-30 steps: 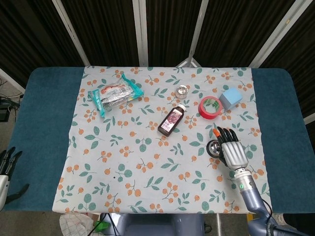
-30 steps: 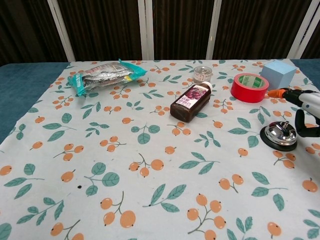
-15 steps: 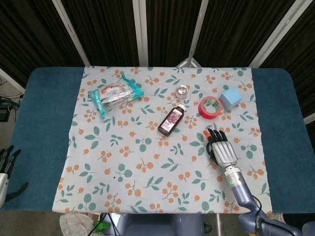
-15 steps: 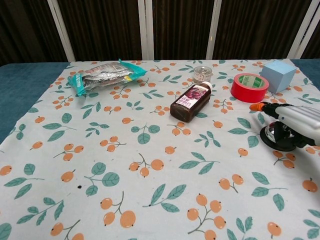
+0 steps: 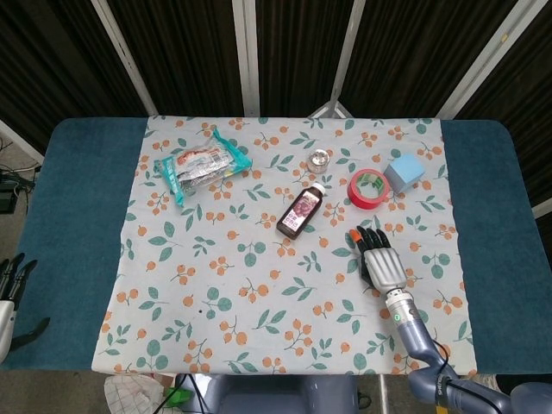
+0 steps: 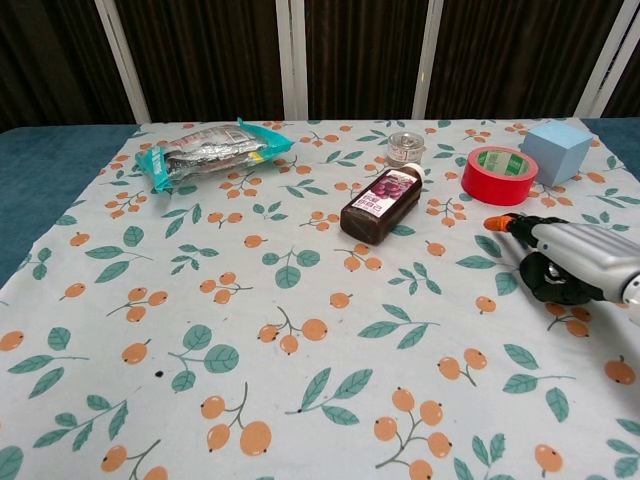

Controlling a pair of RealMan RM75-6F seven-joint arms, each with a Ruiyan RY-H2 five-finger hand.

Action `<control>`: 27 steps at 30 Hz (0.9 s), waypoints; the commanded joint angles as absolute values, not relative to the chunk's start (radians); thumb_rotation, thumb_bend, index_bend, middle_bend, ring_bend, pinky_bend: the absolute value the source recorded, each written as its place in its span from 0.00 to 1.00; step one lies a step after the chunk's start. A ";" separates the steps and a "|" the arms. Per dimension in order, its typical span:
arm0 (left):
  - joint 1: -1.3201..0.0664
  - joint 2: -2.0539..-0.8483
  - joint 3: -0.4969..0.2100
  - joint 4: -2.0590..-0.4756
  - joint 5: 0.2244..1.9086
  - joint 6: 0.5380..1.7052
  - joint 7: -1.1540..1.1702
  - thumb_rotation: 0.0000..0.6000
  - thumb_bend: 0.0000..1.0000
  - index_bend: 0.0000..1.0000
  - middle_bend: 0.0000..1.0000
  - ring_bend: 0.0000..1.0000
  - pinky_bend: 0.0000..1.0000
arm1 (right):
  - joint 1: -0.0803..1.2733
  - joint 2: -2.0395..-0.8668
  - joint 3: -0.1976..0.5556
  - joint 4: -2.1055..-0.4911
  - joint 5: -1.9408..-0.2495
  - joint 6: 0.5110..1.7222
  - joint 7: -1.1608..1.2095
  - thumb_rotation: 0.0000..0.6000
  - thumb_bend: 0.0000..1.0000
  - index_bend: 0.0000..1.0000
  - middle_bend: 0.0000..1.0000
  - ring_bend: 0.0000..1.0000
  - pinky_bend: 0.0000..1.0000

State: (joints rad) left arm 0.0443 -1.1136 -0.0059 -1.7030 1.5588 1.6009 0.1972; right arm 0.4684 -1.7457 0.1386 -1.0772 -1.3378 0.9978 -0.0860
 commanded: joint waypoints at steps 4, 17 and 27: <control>0.041 -1.115 -0.009 -1.705 1.552 1.595 0.202 1.00 0.29 0.10 0.00 0.00 0.09 | 0.473 -1.713 0.153 -1.118 -1.373 1.057 -0.058 1.00 1.00 0.03 0.00 0.00 0.00; 0.044 -1.111 -0.002 -1.708 1.561 1.600 0.197 1.00 0.30 0.10 0.00 0.00 0.09 | 0.366 -1.367 0.185 -1.612 -1.520 1.366 -0.086 1.00 1.00 0.02 0.00 0.00 0.00; 0.050 -1.106 0.004 -1.707 1.574 1.613 0.183 1.00 0.29 0.10 0.00 0.00 0.09 | 0.219 -1.193 0.049 -1.762 -1.564 1.456 -0.141 1.00 1.00 0.02 0.00 0.00 0.00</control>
State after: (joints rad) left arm 0.0496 -1.1065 0.0038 -1.7067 1.5730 1.6123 0.1832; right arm 0.2499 -1.2146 0.0815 -1.7481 -1.5437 1.4308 -0.1299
